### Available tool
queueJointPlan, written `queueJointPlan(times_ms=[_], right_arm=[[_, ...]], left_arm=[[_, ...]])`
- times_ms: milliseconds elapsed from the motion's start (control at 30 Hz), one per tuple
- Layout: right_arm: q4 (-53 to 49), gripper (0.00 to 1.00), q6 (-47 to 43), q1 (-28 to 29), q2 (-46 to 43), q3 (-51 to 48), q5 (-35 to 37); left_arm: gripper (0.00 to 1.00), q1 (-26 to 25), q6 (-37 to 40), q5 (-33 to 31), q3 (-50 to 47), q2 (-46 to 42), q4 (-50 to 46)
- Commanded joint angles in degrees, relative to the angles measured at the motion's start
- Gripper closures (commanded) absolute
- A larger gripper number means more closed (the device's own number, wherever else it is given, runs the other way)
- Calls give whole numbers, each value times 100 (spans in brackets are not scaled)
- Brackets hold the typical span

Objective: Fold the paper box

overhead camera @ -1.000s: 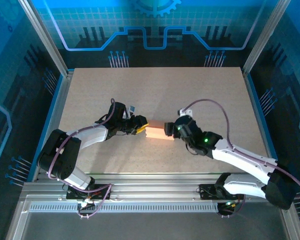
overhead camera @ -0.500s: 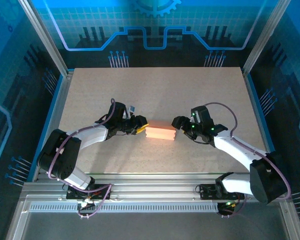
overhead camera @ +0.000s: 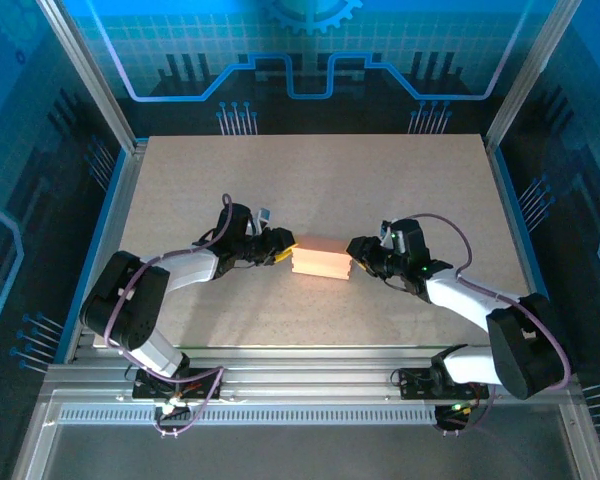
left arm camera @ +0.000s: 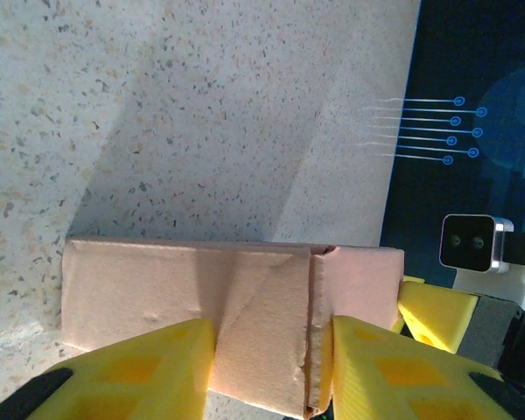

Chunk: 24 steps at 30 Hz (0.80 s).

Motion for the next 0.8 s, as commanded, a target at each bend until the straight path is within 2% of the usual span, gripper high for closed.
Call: queueJointPlan(times_ms=[0,333,433,500,600,667,767], right_arm=[[-395,65,-193,-1,194,-246,85],[-406,79,-454,6,-88,-284,52],[-577,78,-634,25,-266,-239,140],[-744,68,-825,41,-411,-158,233],[-1183,43,-1374,85,-634,93,464],[-1589,33,-2151,164,-749,362,691],[-2395,26,-3730,401,-851,932,1295]], left_arm=[[62,-37,148,-200,-372,438,-715],[72,-39,338,-257,-599,395,-633],[72,-37,377,-305,-668,404,-635],[69,-45,377,-349,-700,390,-634],[68,-43,374,-367,-679,347,-658],[67,-44,392,-371,-623,309,-717],[66,-40,454,-376,-501,255,-869]])
